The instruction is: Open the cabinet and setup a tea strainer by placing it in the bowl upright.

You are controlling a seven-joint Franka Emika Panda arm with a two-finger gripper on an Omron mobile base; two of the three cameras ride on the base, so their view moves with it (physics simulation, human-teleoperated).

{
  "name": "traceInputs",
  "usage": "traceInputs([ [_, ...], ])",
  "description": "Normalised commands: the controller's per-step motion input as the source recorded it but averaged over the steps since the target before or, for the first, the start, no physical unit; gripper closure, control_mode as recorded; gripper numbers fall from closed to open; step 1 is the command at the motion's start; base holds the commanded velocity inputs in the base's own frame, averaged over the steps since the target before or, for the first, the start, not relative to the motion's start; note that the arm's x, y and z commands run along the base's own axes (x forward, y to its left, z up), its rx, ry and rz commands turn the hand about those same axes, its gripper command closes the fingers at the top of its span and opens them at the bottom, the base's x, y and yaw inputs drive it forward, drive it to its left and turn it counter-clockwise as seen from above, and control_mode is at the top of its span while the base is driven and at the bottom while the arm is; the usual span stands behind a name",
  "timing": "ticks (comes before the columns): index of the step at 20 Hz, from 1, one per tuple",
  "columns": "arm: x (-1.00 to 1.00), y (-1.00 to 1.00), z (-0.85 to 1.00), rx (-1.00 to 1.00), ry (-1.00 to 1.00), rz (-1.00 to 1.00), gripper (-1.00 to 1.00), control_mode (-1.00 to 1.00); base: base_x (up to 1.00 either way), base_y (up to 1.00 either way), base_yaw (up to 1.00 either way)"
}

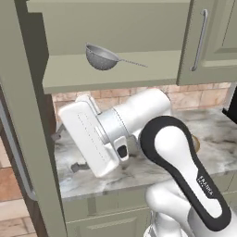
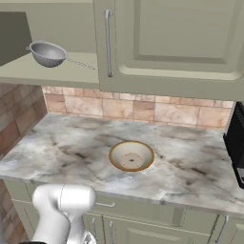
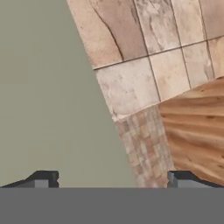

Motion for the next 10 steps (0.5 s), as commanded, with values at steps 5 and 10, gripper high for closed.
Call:
traceInputs([
  [5,0.11,0.07,-0.2,-0.01,0.0,-0.27,-1.0,-1.0,0.0,0.0,0.0],
  [10,0.05,-0.18,0.0,-0.08,0.03,-0.1,-1.0,-1.0,0.0,0.0,0.0],
])
